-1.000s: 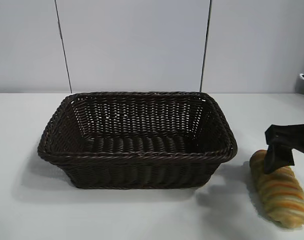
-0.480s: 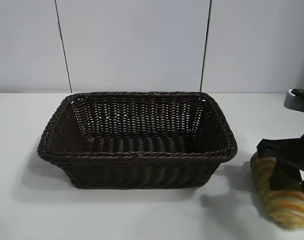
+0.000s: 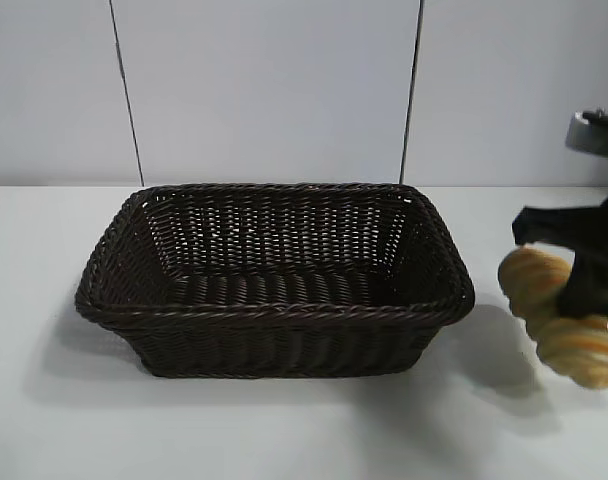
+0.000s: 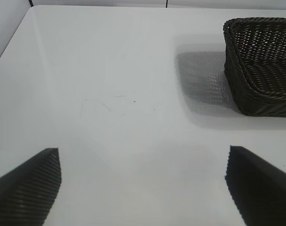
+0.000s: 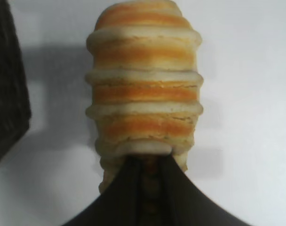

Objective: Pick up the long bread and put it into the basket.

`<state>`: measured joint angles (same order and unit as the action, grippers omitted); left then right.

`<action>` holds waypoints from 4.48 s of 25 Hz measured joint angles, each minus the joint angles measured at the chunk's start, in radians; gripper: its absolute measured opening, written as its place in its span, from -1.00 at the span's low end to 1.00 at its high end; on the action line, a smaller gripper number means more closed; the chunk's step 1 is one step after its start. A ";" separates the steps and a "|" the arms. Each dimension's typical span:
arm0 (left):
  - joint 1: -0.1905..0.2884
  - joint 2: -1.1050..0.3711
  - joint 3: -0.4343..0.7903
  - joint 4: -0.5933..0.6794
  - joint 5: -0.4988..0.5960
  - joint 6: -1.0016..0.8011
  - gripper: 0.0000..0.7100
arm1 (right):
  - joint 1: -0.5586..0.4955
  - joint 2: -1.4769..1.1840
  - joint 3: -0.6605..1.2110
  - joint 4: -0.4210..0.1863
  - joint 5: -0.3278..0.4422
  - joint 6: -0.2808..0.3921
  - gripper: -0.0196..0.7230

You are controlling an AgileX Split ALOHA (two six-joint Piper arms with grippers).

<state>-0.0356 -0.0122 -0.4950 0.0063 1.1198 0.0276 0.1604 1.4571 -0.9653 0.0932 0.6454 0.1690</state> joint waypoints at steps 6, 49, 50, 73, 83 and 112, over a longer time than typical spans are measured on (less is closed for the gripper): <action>0.000 0.000 0.000 0.000 0.000 0.000 0.93 | 0.046 0.027 -0.096 0.000 0.019 -0.258 -0.77; 0.000 0.000 0.000 0.000 0.000 0.001 0.93 | 0.425 0.524 -0.699 -0.040 0.187 -0.600 0.91; 0.000 0.000 0.000 0.000 0.000 0.001 0.93 | 0.425 0.523 -0.738 -0.073 0.236 -0.499 0.91; 0.000 0.000 0.000 0.000 0.000 0.001 0.93 | 0.049 0.523 -1.029 -0.244 0.595 -0.107 0.92; 0.000 0.000 0.000 0.000 0.000 0.001 0.93 | -0.303 0.523 -1.030 -0.244 0.595 -0.139 0.92; 0.000 0.000 0.000 0.000 0.000 0.002 0.93 | -0.418 -0.525 -0.785 -0.056 0.623 -0.204 0.84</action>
<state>-0.0356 -0.0122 -0.4950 0.0063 1.1198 0.0295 -0.2572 0.9317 -1.7499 0.0370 1.2680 -0.0354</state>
